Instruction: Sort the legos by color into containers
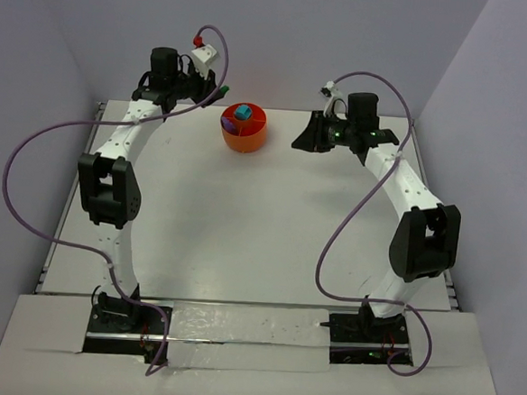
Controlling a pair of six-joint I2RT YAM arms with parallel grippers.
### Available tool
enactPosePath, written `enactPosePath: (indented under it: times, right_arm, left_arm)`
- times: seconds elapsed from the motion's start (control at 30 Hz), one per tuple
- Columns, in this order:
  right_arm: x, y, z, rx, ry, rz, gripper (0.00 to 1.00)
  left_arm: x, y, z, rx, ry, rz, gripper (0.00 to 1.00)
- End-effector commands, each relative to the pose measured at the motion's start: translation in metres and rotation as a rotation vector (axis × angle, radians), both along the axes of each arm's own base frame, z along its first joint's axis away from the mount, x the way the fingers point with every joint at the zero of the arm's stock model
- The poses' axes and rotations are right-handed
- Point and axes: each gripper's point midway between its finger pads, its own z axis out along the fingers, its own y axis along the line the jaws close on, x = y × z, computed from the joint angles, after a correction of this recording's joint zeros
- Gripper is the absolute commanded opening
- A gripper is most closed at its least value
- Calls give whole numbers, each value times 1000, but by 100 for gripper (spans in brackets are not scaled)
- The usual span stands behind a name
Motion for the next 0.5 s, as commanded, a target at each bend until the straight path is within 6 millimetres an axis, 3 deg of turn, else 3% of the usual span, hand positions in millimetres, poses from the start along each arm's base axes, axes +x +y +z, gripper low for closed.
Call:
enactPosePath:
  times: [0.0, 0.2, 0.33, 0.47]
  right_arm:
    - [6, -18, 57, -89, -216, -39, 0]
    - [12, -32, 76, -179, -316, -68, 0]
    - [10, -37, 70, -203, -313, -80, 0]
    - [3, -39, 66, -212, -313, -73, 0]
  left_arm:
    - [1, -6, 24, -57, -88, -20, 0]
    - [15, -8, 6, -53, -74, -25, 0]
    - [30, -14, 2, -69, -82, -28, 0]
    - [47, -12, -15, -79, -57, 5, 0]
